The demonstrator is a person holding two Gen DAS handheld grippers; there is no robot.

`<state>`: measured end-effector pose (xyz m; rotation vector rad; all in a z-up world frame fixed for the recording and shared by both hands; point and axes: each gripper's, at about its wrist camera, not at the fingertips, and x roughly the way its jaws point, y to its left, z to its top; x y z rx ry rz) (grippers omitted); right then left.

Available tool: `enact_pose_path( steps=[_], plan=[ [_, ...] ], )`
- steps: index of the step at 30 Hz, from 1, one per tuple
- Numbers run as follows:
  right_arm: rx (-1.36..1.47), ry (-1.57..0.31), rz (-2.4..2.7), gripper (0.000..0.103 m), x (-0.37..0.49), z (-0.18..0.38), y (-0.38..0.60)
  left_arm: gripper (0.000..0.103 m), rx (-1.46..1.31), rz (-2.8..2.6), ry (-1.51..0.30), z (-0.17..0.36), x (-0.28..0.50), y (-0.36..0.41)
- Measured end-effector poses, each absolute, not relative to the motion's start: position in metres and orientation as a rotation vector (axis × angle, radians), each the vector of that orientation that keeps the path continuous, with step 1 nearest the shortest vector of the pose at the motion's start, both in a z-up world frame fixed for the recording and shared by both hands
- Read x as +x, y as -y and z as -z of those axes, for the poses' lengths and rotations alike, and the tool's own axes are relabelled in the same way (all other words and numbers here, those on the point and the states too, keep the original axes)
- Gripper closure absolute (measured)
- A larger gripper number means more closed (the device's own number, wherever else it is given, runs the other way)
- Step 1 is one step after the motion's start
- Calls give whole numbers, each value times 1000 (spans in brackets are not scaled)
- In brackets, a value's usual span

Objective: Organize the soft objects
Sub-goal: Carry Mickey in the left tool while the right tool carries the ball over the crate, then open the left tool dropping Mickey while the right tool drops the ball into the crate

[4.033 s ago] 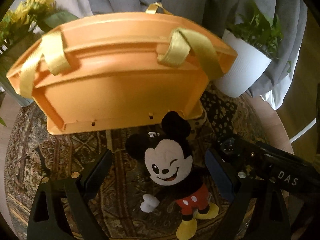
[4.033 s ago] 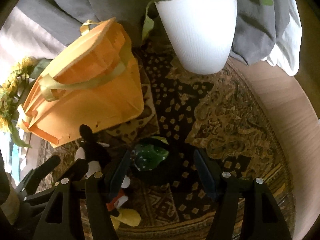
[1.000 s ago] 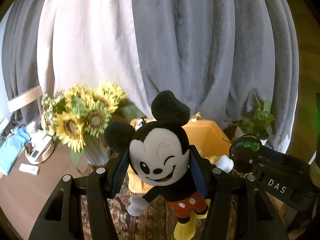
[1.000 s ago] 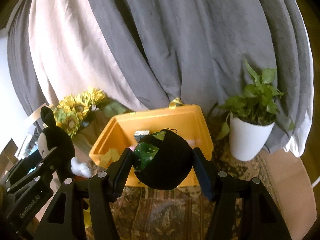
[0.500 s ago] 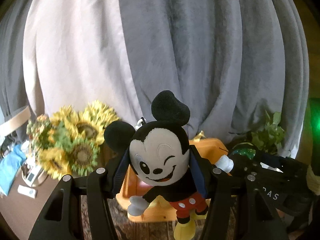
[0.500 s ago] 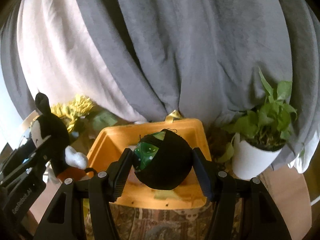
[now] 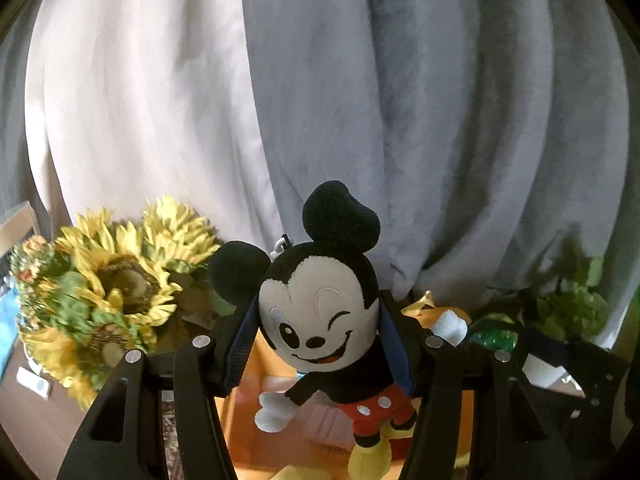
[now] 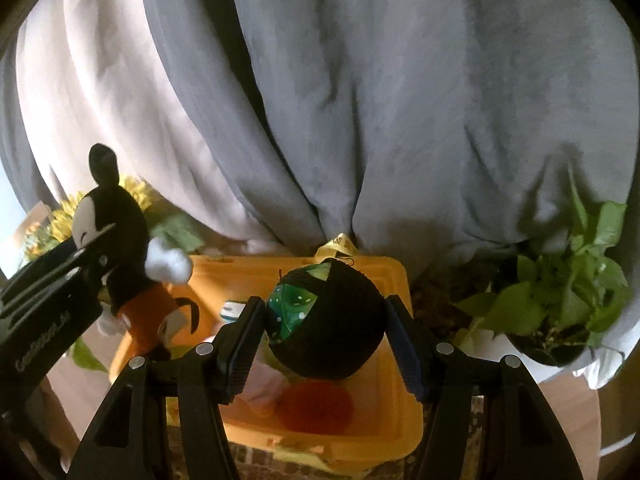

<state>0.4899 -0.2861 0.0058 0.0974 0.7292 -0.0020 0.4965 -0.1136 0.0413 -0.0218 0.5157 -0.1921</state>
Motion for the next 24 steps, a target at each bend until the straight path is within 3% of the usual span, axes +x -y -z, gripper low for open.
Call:
enact_pose_path(
  steps=[24],
  plan=[
    [43, -974, -58, 40, 534, 66, 291, 43, 2, 210, -966, 61, 566, 141]
  ],
)
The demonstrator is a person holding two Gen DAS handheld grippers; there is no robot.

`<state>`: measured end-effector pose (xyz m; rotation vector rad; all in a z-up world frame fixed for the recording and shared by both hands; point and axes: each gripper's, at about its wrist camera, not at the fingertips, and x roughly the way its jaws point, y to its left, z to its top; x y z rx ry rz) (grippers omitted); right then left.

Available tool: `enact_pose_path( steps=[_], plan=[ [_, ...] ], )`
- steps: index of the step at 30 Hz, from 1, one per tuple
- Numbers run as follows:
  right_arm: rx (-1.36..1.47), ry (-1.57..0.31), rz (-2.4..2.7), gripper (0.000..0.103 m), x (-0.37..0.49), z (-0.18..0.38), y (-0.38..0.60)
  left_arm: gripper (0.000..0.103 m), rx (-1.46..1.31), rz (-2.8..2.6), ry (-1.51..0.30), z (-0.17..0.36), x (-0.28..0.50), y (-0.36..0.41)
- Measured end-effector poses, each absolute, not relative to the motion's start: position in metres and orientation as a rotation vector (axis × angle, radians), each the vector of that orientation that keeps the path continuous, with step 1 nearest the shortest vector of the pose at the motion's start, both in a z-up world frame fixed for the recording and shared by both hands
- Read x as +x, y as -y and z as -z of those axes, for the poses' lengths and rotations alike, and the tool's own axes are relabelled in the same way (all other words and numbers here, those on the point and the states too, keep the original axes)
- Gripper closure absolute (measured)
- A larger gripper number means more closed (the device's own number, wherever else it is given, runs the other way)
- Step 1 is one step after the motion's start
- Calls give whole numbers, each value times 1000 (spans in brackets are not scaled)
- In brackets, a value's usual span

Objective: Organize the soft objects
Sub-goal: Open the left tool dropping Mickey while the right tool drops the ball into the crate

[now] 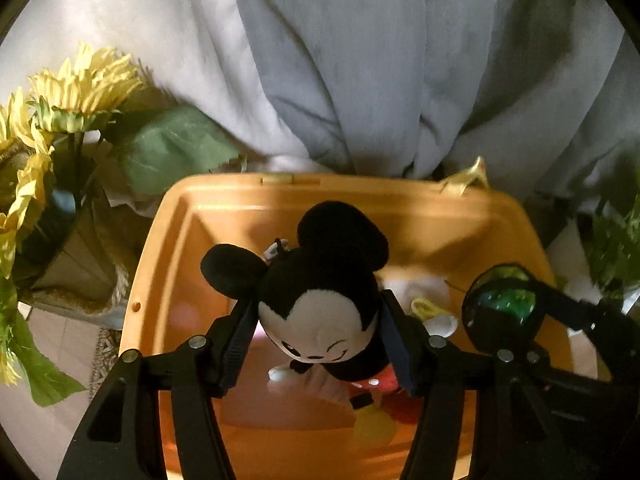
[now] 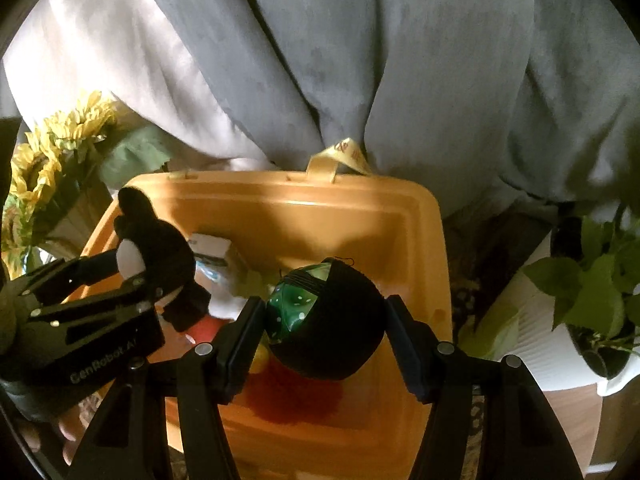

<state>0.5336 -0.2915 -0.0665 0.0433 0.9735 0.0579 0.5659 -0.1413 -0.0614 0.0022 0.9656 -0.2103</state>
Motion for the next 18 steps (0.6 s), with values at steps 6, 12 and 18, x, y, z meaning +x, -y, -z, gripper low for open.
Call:
enact_pose_path(
  steps=[6, 12, 18],
  plan=[
    [28, -991, -40, 40, 534, 71, 292, 30, 35, 200, -989, 67, 561, 142],
    [10, -962, -11, 39, 522, 60, 292, 29, 90, 178, -938, 52, 550, 139],
    [21, -927, 7, 39, 496, 43, 289, 26, 127, 162, -881, 33, 523, 128]
  ],
)
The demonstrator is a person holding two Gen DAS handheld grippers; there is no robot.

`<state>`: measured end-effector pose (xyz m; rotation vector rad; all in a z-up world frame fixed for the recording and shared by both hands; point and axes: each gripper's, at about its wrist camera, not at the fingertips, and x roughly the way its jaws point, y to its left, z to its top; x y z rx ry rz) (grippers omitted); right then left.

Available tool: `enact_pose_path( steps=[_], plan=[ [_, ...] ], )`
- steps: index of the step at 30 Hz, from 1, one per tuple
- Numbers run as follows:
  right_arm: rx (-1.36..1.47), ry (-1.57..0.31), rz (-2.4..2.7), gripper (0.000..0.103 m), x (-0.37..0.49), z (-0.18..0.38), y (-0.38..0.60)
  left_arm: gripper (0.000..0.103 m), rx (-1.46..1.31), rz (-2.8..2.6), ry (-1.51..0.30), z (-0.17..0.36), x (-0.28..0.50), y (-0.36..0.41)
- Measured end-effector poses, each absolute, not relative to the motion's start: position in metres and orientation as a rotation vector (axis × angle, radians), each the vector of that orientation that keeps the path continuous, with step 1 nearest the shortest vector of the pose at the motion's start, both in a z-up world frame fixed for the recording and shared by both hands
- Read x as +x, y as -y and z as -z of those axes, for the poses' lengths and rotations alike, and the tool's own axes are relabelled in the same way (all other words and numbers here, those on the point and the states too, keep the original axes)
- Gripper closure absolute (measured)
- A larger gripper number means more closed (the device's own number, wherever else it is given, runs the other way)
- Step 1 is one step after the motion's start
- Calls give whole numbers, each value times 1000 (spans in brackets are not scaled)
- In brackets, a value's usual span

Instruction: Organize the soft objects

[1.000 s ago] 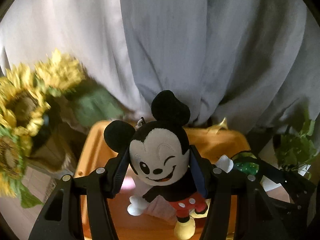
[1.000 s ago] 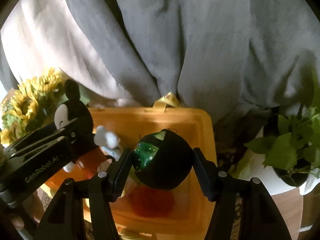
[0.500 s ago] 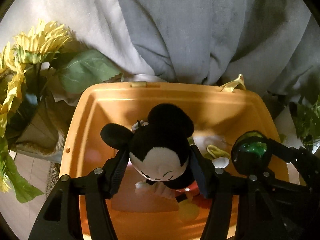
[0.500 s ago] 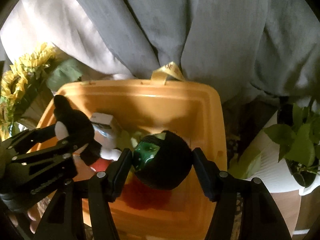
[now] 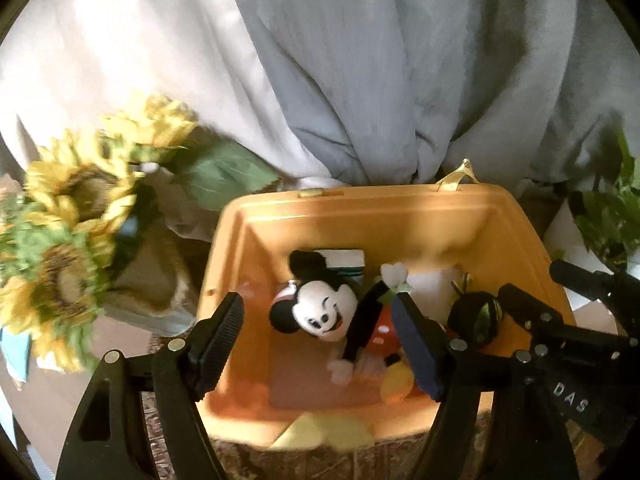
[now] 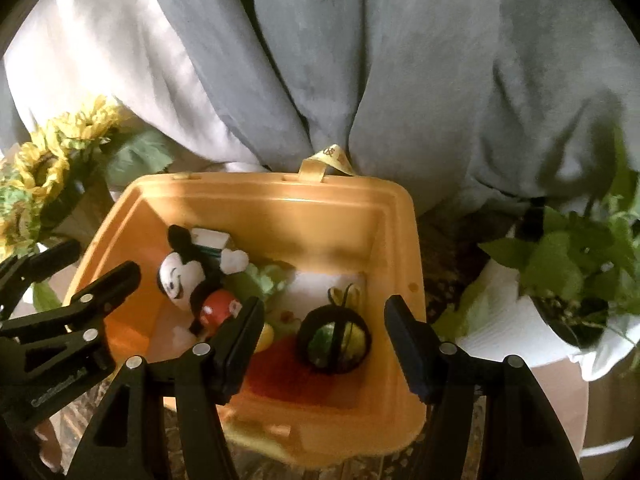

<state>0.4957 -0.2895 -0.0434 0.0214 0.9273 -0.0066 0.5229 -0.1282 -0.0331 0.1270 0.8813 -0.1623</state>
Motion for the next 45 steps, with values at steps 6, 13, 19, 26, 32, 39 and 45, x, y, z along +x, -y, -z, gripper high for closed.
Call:
enact_pose_path(
  steps=[6, 13, 19, 26, 32, 39, 45],
  plan=[
    [29, -866, 33, 35, 455, 23, 275, 22, 162, 133, -797, 14, 487, 113],
    [29, -773, 87, 31, 395, -2, 253, 14, 187, 125, -681, -11, 428, 87],
    [47, -687, 116, 30, 337, -16, 234, 10, 166, 150, -607, -22, 375, 65],
    [32, -588, 166, 30, 270, -28, 216, 5, 136, 175, -532, -26, 314, 46],
    [41, -535, 178, 25, 216, -37, 215, 4, 111, 221, -489, -32, 261, 37],
    [33, -498, 189, 18, 155, -43, 215, 0, 78, 232, -444, -35, 200, 34],
    [56, -498, 187, 15, 110, -44, 216, 0, 67, 217, -438, -36, 154, 33]
  ],
)
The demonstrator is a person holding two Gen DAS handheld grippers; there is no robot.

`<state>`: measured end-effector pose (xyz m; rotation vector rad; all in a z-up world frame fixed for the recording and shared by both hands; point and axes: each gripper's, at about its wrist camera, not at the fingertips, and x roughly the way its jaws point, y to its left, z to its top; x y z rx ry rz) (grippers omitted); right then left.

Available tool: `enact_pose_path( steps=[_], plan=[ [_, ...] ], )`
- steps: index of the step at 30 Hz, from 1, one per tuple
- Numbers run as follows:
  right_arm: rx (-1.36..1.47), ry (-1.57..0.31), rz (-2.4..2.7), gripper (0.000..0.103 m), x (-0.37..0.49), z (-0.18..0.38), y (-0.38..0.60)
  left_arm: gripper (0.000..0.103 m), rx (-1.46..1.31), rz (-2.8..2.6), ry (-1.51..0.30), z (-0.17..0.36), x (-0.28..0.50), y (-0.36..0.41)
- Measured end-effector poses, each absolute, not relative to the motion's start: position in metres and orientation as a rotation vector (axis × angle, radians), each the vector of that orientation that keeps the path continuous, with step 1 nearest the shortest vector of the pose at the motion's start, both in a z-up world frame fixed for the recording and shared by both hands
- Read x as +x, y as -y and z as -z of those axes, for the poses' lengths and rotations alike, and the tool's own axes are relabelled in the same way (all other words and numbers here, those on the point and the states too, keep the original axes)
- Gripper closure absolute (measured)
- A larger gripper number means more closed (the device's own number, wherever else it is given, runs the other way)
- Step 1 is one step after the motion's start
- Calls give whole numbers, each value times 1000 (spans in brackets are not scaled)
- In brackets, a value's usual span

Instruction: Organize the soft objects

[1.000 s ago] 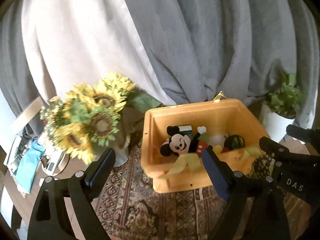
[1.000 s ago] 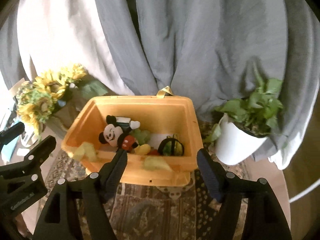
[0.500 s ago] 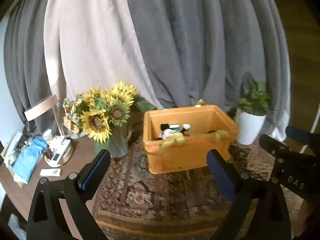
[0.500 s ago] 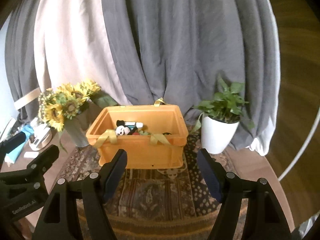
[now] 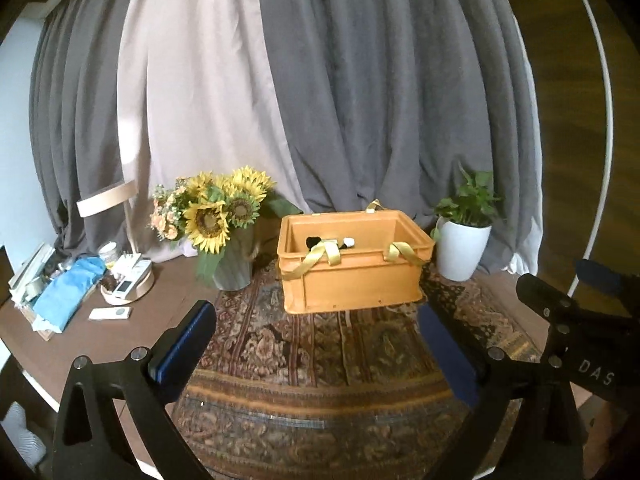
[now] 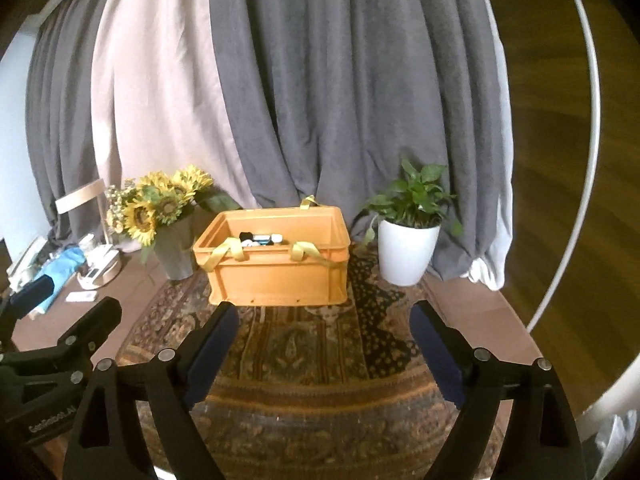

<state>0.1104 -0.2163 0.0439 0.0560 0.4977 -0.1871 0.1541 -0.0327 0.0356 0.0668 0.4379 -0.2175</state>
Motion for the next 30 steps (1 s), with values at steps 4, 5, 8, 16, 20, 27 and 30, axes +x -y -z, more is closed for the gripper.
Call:
enact_pose_path(
  steps=[4, 5, 8, 16, 20, 27, 30],
  plan=[
    [59, -489, 193, 15, 82, -44, 214, 0, 77, 212, -430, -35, 128, 32],
    [58, -487, 191, 15, 75, -44, 213, 0, 75, 219, -431, -35, 121, 31],
    [64, -482, 191, 15, 56, -43, 211, 0, 76, 227, -431, -35, 100, 28],
    [75, -466, 186, 15, 15, -42, 206, 0, 78, 222, -420, -32, 58, 22],
    [85, -462, 180, 15, 1, -41, 205, 0, 66, 227, -406, -32, 40, 18],
    [87, -459, 177, 15, -17, -39, 204, 0, 76, 237, -373, -35, 17, 18],
    [93, -457, 180, 15, -22, -40, 206, 0, 74, 243, -370, -37, 12, 20]
  ],
)
